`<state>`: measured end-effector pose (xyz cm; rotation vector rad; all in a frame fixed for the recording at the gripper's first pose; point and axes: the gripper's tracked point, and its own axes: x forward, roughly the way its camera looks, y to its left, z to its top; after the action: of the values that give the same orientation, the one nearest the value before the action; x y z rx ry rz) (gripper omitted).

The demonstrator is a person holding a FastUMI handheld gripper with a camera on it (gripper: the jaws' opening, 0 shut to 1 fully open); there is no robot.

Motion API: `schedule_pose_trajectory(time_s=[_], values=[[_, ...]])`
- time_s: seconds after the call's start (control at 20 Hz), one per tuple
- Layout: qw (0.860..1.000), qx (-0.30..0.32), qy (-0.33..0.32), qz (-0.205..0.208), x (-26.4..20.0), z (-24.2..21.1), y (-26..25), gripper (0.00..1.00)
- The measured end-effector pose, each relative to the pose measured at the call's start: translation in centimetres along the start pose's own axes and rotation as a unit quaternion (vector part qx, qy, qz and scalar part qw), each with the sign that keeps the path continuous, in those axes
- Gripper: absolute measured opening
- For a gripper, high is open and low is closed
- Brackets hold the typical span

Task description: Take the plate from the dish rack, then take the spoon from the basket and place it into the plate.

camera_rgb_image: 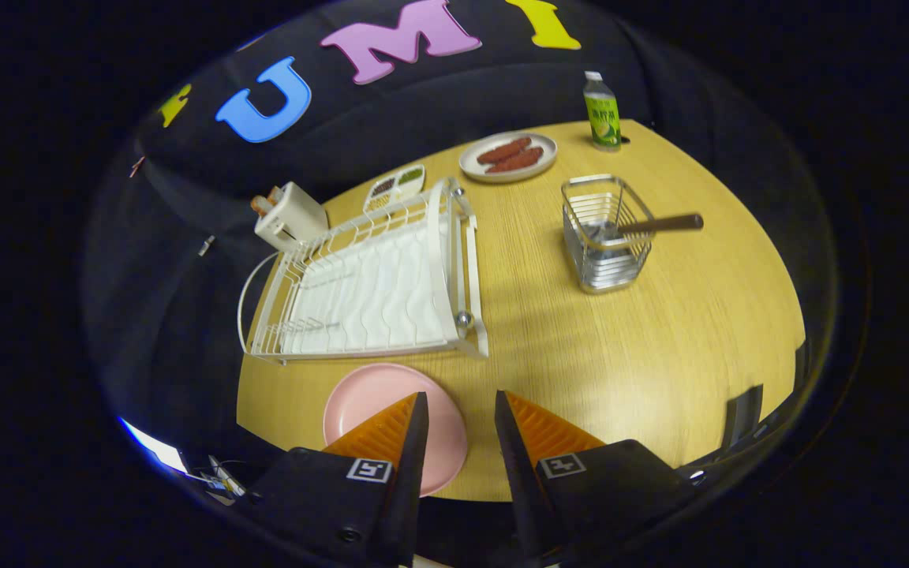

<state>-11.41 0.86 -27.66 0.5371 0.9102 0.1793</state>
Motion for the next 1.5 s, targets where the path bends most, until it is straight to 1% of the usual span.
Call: schedule_pose_trajectory(time_s=[0.05,0.2,0.25,0.35,0.4,0.45,0.55,0.7,0.8,0.85,0.9,0.95,1.05,1.1,1.25,1.3,1.35,1.4,1.45,1.5], values=[[0.999,-0.020,-0.035,-0.002,-0.6,2.4,-0.4,0.61],[0.990,-0.077,-0.115,-0.040,-2.2,8.7,-3.0,0.71],[0.986,-0.088,-0.131,-0.057,-2.5,10.2,-4.2,0.76],[0.980,-0.094,-0.151,-0.089,-3.0,12.6,-6.7,0.82],[0.978,-0.093,-0.157,-0.103,-3.0,13.4,-8.0,0.88],[0.976,-0.091,-0.158,-0.117,-2.7,13.8,-9.5,0.93],[0.976,-0.088,-0.144,-0.137,-1.9,13.8,-12.2,0.95],[0.980,-0.081,-0.111,-0.142,-0.3,11.9,-14.7,0.95],[0.982,-0.088,-0.091,-0.140,0.8,10.9,-15.7,0.95],[0.983,-0.089,-0.079,-0.137,1.4,10.2,-15.9,0.91],[0.985,-0.091,-0.068,-0.133,1.9,9.7,-16.0,0.89],[0.985,-0.092,-0.063,-0.129,2.4,9.4,-16.1,0.82],[0.987,-0.090,-0.054,-0.120,3.0,8.7,-16.1,0.71],[0.988,-0.087,-0.049,-0.119,3.3,8.5,-16.2,0.67],[0.991,-0.071,-0.038,-0.111,3.9,7.8,-16.1,0.36],[0.991,-0.065,-0.035,-0.108,3.9,7.7,-16.1,0.30],[0.992,-0.058,-0.034,-0.103,4.0,7.7,-15.9,0.21],[0.993,-0.055,-0.037,-0.096,3.8,7.8,-15.5,0.22],[0.993,-0.052,-0.043,-0.095,3.7,8.2,-15.5,0.18],[0.993,-0.051,-0.045,-0.094,4.0,8.3,-15.6,0.17]])
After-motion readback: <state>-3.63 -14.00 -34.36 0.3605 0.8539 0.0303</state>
